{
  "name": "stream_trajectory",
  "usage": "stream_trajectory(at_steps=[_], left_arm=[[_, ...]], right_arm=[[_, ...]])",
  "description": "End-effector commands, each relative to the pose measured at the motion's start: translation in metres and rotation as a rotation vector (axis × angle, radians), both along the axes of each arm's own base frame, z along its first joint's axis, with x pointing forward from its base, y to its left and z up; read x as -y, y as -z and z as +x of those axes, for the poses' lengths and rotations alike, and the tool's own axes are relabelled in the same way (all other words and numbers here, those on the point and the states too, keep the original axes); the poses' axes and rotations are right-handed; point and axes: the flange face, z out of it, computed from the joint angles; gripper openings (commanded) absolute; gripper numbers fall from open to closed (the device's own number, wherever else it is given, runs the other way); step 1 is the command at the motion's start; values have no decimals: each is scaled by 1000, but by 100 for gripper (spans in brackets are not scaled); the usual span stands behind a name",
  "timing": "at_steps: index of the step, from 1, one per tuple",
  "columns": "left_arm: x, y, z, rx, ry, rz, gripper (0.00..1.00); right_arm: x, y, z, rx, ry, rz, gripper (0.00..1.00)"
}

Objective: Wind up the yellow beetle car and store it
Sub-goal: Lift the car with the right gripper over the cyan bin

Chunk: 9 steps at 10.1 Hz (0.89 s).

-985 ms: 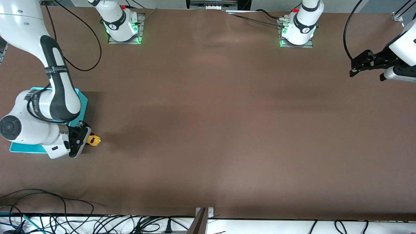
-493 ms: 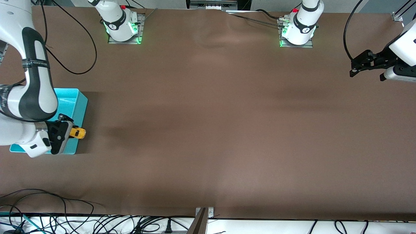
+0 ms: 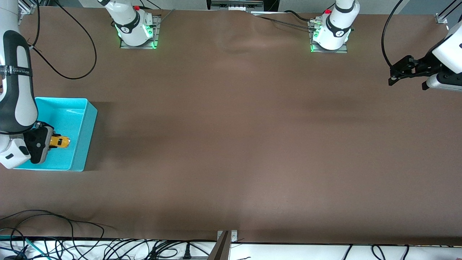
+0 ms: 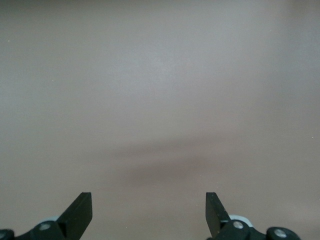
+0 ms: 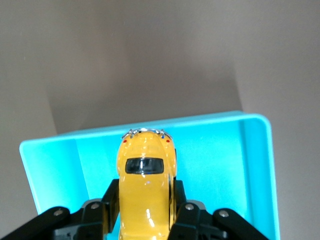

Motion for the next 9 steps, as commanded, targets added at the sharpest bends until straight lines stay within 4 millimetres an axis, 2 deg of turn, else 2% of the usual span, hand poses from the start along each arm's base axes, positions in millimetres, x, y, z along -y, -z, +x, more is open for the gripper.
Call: stream_trajectory(at_steps=[1,4,7,9], left_arm=[[1,-3,-5,7,-5,28,100],[1,-2,-5,6,-4,27,100],[1,-2,-5,6,-4,27,100],[1,-2,-5,6,-4,27,100]], right_arm=[[16,17,-5,-18,-48,-1,0],[29,47,-12,12,-92,10,0],[49,68,-23,19,-95,18,0],[65,96,-36,44,-100,25,0]])
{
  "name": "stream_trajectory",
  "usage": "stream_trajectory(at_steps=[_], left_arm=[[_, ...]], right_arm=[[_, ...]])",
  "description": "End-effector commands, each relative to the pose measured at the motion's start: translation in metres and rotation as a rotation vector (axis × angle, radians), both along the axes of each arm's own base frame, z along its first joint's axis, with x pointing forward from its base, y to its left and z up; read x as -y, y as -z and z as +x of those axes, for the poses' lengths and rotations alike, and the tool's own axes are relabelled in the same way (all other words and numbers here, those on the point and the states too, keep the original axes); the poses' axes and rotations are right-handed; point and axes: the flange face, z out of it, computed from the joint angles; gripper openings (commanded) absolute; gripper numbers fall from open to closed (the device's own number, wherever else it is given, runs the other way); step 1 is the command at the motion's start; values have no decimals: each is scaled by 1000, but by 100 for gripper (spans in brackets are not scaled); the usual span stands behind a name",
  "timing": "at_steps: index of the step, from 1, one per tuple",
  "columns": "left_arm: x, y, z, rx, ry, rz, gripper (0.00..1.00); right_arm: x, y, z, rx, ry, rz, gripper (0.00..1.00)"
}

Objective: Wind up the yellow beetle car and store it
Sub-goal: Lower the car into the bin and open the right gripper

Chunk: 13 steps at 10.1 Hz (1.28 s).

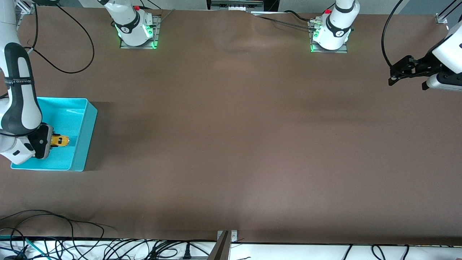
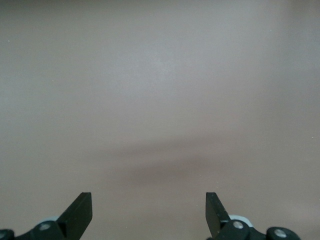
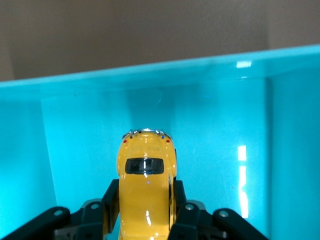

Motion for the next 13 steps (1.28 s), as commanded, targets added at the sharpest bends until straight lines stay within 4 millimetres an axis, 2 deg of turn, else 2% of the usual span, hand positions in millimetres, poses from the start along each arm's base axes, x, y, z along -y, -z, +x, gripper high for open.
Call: stream_trajectory(at_steps=[1,4,13], left_arm=[[1,-2,-5,6,-6,27,100],[1,-2,-5,6,-5,27,100],[-1,-4,-5,10,-9,26,100]], right_arm=[[14,21,-17,7,-17,4,0],[18,33,-25,-16,-9,13,0],[19,54,-27,-18,-26,23,0]])
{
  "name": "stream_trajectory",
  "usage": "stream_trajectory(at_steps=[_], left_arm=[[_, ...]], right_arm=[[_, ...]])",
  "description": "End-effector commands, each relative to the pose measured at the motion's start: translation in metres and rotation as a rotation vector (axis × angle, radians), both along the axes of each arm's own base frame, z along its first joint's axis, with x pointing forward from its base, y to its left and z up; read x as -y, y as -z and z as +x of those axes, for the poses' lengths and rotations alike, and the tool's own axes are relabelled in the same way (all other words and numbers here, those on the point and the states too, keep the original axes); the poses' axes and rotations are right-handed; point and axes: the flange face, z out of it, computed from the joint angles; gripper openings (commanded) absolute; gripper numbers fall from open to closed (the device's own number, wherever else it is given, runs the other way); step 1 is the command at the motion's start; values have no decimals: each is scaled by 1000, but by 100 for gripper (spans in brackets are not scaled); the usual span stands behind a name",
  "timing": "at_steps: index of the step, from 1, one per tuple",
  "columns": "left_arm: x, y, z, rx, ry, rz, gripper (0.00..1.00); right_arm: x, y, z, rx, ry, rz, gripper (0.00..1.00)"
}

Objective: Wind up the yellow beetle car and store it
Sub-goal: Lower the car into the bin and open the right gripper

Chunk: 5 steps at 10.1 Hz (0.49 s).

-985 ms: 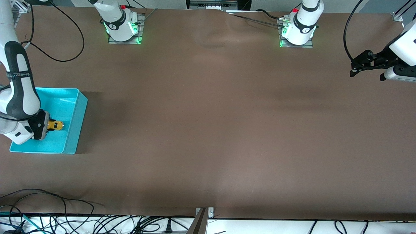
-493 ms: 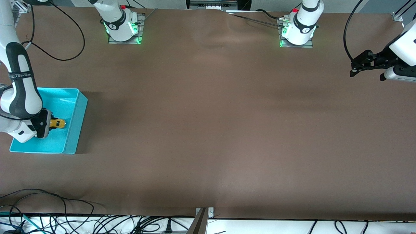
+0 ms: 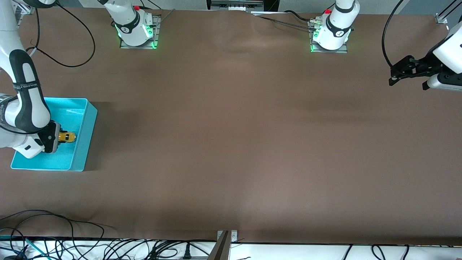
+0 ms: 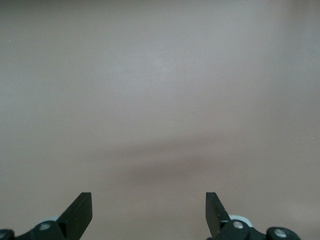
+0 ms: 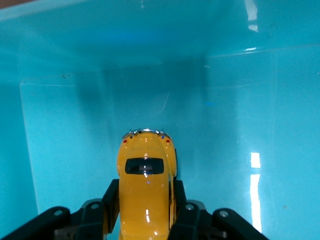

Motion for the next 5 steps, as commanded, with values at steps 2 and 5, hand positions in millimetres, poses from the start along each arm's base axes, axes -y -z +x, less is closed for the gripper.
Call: stream_trajectory(at_steps=[2,5], left_arm=[[0,-4,-5,10,-10,26,100],[0,-3,-4,9,-8,28,100]], right_arm=[[3,-1,-2,9,-23,-3,0],[5,5,-4,2,-19,0,0]])
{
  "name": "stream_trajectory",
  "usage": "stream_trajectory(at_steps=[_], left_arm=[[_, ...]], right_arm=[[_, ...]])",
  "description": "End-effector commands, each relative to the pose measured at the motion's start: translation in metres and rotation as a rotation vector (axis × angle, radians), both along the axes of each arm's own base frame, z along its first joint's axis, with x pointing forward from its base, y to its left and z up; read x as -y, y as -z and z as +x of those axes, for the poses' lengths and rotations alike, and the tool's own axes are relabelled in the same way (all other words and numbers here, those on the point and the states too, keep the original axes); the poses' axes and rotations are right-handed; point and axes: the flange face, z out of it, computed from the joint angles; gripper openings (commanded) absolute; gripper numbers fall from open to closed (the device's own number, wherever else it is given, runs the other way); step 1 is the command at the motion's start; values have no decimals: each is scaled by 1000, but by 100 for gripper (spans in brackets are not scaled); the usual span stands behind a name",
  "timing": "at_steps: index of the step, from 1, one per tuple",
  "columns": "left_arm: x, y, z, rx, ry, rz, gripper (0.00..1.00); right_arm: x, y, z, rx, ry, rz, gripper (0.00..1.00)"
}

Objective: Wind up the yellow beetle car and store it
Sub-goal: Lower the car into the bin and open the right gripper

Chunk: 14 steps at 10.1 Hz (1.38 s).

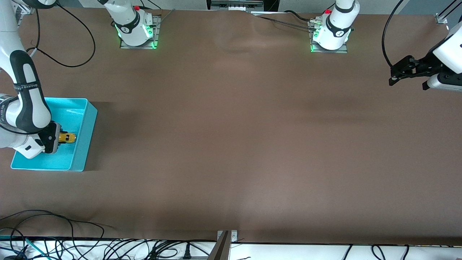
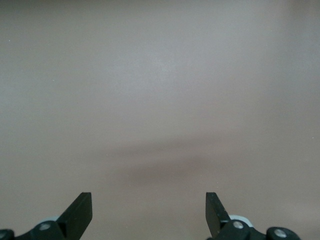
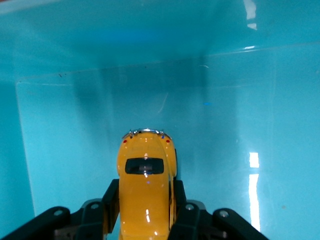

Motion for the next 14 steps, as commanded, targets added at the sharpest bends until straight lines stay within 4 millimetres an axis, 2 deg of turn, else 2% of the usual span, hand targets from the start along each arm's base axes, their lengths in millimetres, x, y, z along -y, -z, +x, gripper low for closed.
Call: stream_trajectory(at_steps=[1,2,3,5,7,9,14], left_arm=[[0,-3,-4,9,-8,28,100],[0,-3,-4,9,-8,28,100],[0,-3,-4,9,-8,28,100],[0,-4,-4,10,-8,28,100],[0,-3,-4,9,-8,28,100],[0,-4,-4,10,-8,28,100],[0,-4,-4,10,-8,28,100]], right_arm=[[4,4,-3,1,-20,0,0],[4,4,-4,1,-19,0,33],[5,4,-3,3,-19,0,74],[6,2,-3,0,-17,0,89],[5,-3,-2,2,-21,-1,93],[6,-19,-1,3,-19,-4,98],[2,-102,6,-4,8,-6,100]])
